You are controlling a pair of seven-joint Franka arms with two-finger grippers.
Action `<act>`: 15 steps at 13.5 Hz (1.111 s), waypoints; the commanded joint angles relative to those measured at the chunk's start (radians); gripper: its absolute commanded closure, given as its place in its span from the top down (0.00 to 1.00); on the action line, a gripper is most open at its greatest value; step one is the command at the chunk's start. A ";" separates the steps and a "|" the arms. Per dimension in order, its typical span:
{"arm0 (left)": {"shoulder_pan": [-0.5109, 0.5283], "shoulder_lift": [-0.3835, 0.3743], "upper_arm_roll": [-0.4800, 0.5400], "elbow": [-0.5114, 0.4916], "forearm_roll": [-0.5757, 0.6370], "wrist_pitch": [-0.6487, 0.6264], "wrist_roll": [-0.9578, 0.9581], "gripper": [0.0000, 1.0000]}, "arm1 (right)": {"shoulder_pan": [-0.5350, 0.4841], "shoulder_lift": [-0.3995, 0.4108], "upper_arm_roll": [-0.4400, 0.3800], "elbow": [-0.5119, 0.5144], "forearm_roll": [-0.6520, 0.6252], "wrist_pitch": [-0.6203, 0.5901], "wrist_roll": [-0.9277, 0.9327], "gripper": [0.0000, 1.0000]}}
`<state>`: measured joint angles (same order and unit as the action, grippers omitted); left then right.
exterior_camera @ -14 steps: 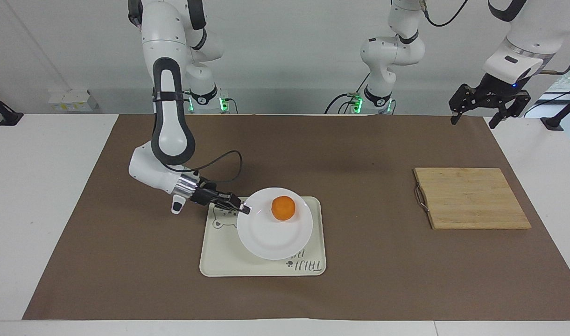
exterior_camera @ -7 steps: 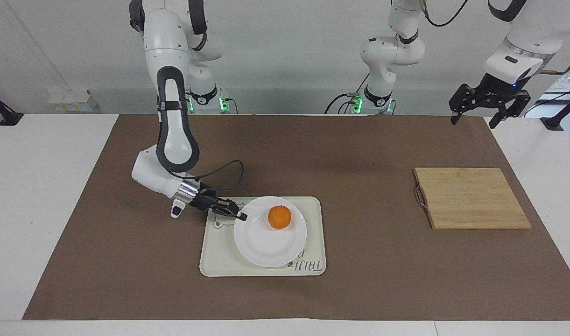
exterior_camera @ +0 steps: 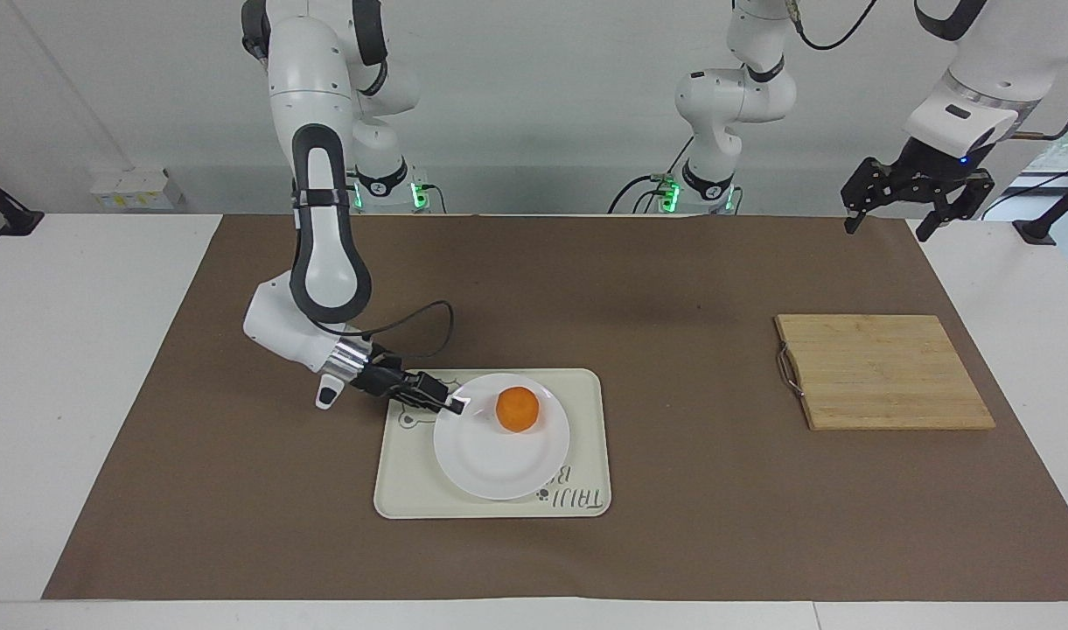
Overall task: Place orange and plate with both arms
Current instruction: 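Slide the plate with the right gripper onto the bear tray, then release the plate and pull the right gripper back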
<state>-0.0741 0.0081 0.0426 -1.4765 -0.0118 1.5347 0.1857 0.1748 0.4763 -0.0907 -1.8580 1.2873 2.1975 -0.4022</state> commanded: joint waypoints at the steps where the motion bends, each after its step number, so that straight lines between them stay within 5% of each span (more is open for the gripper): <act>1: 0.010 -0.027 -0.009 -0.031 0.007 0.009 -0.009 1.00 | -0.023 -0.022 -0.007 0.017 -0.118 -0.002 -0.010 1.00; 7: 0.010 -0.027 -0.009 -0.031 0.007 0.009 -0.009 1.00 | -0.086 -0.106 -0.014 0.017 -0.265 -0.035 0.000 1.00; 15: 0.010 -0.028 -0.009 -0.031 0.007 0.009 -0.009 1.00 | -0.074 -0.451 -0.015 0.010 -0.912 -0.163 0.271 1.00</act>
<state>-0.0741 0.0081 0.0426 -1.4765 -0.0118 1.5347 0.1857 0.0955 0.0974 -0.1152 -1.8229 0.5031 2.0596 -0.1902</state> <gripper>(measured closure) 0.000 0.000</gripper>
